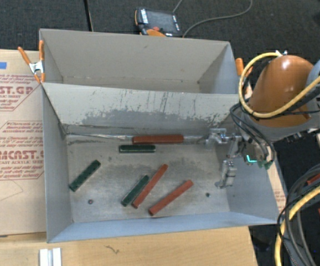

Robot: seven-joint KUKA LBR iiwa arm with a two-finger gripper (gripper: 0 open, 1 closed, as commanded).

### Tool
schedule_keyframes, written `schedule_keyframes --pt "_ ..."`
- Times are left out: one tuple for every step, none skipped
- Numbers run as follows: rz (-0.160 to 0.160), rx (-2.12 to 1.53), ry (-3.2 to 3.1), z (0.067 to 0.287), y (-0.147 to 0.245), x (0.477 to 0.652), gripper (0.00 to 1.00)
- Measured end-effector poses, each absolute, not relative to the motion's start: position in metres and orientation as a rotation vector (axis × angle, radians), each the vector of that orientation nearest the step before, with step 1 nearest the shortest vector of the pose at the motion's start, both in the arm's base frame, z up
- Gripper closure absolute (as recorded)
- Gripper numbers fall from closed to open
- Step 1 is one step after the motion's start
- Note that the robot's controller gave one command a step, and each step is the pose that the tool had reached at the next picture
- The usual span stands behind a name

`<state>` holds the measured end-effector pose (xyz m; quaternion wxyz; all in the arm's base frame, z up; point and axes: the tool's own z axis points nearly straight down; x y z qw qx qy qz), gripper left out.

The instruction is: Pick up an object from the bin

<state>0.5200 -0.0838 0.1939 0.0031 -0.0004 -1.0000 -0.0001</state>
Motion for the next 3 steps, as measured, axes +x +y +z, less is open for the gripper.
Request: schedule_keyframes --pt "-0.003 0.328 -3.121 0.094 -0.037 0.549 0.00" --pt "-0.004 0.476 -3.106 0.069 0.034 0.548 0.00" --pt "-0.001 0.467 -3.108 0.070 0.031 0.549 1.00"
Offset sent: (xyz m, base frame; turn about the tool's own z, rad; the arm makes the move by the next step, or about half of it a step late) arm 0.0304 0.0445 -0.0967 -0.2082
